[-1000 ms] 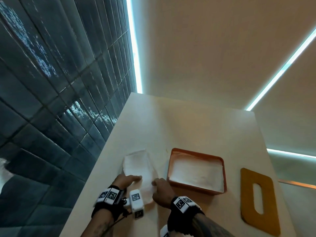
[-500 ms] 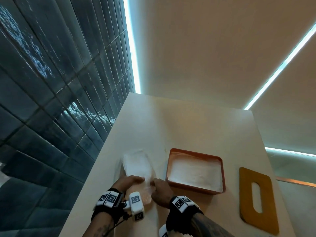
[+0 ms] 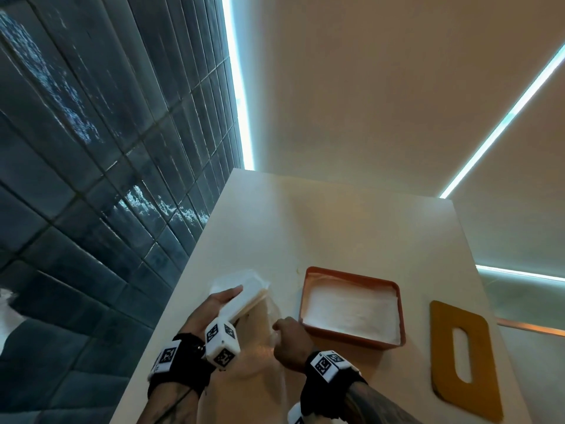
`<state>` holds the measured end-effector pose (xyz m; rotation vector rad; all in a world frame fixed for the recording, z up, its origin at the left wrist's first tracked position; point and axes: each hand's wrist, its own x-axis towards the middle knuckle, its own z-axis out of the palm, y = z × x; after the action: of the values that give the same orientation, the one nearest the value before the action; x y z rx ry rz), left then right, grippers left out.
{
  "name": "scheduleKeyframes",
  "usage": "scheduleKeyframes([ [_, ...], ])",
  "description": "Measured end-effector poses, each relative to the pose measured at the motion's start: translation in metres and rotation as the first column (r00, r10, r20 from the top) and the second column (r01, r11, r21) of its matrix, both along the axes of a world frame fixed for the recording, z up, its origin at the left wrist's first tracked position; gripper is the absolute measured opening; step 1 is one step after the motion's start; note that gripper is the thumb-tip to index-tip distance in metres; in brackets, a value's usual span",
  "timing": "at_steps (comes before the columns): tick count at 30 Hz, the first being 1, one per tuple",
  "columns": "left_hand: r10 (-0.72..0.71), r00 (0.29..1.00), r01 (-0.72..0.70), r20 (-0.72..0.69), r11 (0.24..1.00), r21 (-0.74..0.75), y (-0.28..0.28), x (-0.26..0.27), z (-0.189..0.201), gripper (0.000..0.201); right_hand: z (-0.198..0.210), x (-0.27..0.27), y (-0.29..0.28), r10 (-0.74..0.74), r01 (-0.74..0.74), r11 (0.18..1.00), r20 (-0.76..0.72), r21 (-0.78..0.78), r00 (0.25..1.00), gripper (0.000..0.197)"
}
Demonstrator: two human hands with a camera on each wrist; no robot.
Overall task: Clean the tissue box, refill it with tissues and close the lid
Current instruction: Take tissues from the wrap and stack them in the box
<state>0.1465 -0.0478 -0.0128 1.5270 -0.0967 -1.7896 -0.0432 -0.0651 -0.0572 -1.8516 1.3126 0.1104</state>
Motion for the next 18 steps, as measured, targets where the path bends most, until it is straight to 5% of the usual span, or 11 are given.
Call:
scheduleKeyframes([
  [4,0.021,0.999,-0.021,-0.027,1.0,0.019,0.006,-0.015,0.006,0.038,0.02,0.004,-0.001,-0.159,0.136,0.985,0.241,0.11,0.957,0.049],
  [8,0.083,0.995,-0.083,-0.048,0.997,-0.004,0.01,-0.03,0.005,0.035,0.043,0.008,-0.004,-0.458,0.087,0.812,0.536,0.578,0.709,0.034],
  [12,0.144,0.989,-0.148,-0.035,0.982,-0.122,0.007,-0.045,0.003,0.062,0.049,0.013,-0.005,-0.666,0.243,0.714,0.528,0.657,0.527,0.036],
  [14,0.191,0.98,-0.198,-0.054,0.966,-0.164,0.004,-0.051,0.006,0.055,0.047,0.011,-0.009,-0.731,0.362,0.673,0.508,0.645,0.454,0.029],
  [18,0.261,0.953,-0.29,-0.153,0.932,-0.219,-0.003,-0.048,0.007,0.041,0.056,-0.011,-0.021,-0.737,0.4,0.669,0.488,0.626,0.468,0.041],
])
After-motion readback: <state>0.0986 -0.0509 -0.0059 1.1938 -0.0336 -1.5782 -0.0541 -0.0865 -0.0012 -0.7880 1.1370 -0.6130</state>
